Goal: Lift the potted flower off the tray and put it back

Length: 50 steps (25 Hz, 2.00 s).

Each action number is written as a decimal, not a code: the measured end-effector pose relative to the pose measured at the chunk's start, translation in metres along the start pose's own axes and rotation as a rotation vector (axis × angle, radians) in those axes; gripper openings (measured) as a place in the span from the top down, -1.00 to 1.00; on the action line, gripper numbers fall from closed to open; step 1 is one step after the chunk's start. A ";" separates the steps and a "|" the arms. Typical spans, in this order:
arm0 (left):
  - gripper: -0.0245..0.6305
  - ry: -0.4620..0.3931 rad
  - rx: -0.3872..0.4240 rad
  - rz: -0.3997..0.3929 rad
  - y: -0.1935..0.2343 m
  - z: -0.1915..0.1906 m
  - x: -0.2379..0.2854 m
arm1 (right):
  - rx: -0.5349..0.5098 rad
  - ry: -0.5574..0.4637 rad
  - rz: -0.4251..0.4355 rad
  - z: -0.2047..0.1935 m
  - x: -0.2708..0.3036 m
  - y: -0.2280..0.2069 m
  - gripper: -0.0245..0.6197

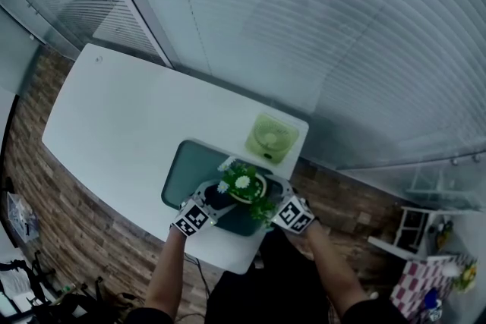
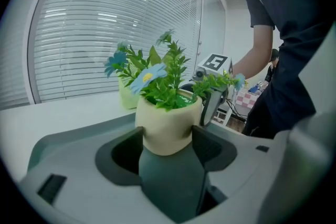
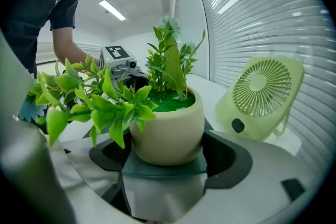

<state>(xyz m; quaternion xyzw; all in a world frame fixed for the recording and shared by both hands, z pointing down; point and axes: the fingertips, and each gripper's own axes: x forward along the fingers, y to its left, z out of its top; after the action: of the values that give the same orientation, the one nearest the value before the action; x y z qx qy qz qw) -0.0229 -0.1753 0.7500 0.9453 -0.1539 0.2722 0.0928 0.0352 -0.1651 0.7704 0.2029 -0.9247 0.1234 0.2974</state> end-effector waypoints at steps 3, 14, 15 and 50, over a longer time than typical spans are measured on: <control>0.10 -0.009 -0.015 0.006 -0.001 0.000 0.000 | 0.006 -0.009 -0.001 0.000 0.001 0.001 -0.28; 0.08 -0.029 -0.051 -0.012 0.003 -0.001 0.002 | 0.008 -0.028 -0.027 0.000 0.004 -0.002 -0.28; 0.08 -0.028 -0.051 -0.011 0.003 -0.002 0.002 | 0.006 -0.026 -0.027 0.001 0.004 -0.002 -0.28; 0.07 -0.075 0.035 0.127 -0.056 0.060 -0.048 | -0.107 -0.071 -0.067 0.048 -0.068 0.042 -0.28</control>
<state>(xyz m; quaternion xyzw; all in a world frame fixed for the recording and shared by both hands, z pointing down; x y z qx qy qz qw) -0.0134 -0.1272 0.6689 0.9447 -0.2121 0.2444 0.0532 0.0426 -0.1242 0.6874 0.2216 -0.9327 0.0563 0.2788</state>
